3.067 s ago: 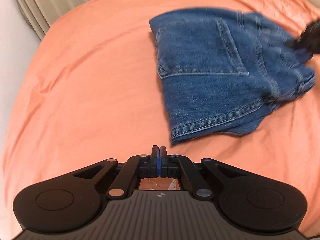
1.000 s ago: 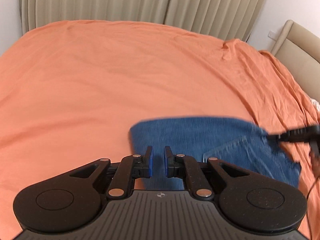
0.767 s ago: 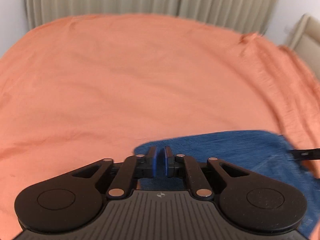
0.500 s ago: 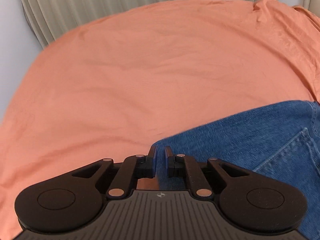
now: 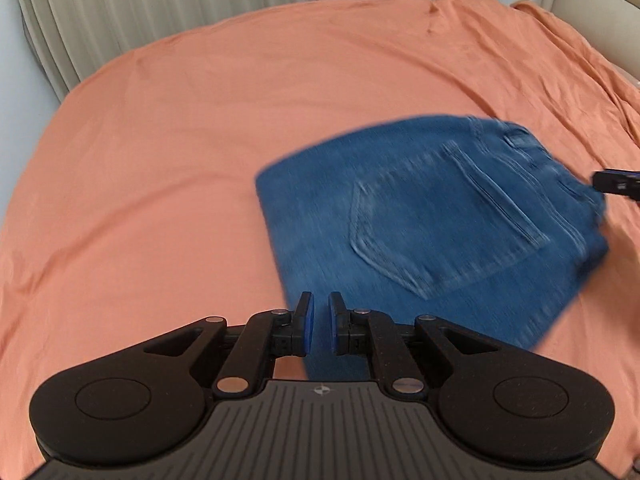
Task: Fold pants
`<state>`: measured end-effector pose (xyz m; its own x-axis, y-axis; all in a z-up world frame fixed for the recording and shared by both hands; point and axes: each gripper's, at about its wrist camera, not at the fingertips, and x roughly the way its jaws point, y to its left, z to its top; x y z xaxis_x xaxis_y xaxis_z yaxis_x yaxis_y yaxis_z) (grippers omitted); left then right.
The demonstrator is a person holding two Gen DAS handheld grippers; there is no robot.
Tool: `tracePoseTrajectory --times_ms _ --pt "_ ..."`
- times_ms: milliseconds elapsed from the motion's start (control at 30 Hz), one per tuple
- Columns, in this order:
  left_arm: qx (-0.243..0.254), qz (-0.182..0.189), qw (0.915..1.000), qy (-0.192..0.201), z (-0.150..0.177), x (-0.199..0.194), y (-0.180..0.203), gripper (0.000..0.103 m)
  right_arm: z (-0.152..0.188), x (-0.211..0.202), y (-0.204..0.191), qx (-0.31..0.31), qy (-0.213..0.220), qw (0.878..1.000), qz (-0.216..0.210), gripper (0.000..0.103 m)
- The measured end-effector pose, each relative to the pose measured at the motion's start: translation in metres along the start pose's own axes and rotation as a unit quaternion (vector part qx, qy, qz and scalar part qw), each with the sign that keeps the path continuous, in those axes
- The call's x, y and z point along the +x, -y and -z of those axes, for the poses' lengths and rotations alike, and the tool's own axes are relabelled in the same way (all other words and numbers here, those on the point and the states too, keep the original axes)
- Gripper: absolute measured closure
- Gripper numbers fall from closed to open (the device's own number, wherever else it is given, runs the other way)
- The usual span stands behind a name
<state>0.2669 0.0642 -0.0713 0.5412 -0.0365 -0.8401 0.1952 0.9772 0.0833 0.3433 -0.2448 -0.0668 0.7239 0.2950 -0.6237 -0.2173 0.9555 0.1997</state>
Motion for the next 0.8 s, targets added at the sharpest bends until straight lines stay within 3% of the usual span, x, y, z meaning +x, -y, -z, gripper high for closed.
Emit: tracePoseTrajectory --times_ms 133,300,400,467,633,700,800 --pt "0.011 0.008 0.9998 -0.015 0.011 -0.007 0.014 0.092 0.028 0.019 -0.009 -0.022 -0.001 1.0 0.021 0.072" --pt "0.007 0.007 0.9995 -0.031 0.021 -0.012 0.016 0.092 0.054 0.028 0.003 0.012 0.003 1.0 0.012 0.072" --pt "-0.001 0.015 0.9994 -0.031 0.026 -0.014 0.015 0.075 0.059 0.029 0.012 0.036 0.011 0.999 -0.001 0.072" --pt "-0.012 0.032 0.9992 -0.018 0.033 -0.021 0.013 0.053 0.057 0.029 0.013 0.034 0.01 0.999 -0.003 0.072" --pt "-0.019 0.072 0.9972 0.004 0.057 -0.032 0.017 0.04 0.057 0.028 0.012 0.028 0.014 0.999 -0.006 0.072" --pt "-0.005 0.053 0.9985 0.006 0.067 -0.03 0.025 0.034 0.057 0.028 0.012 0.028 0.016 0.999 -0.008 0.072" --pt "0.028 -0.007 0.9995 0.01 0.08 -0.02 0.038 0.033 0.058 0.028 0.013 0.031 0.017 0.999 -0.012 0.072"
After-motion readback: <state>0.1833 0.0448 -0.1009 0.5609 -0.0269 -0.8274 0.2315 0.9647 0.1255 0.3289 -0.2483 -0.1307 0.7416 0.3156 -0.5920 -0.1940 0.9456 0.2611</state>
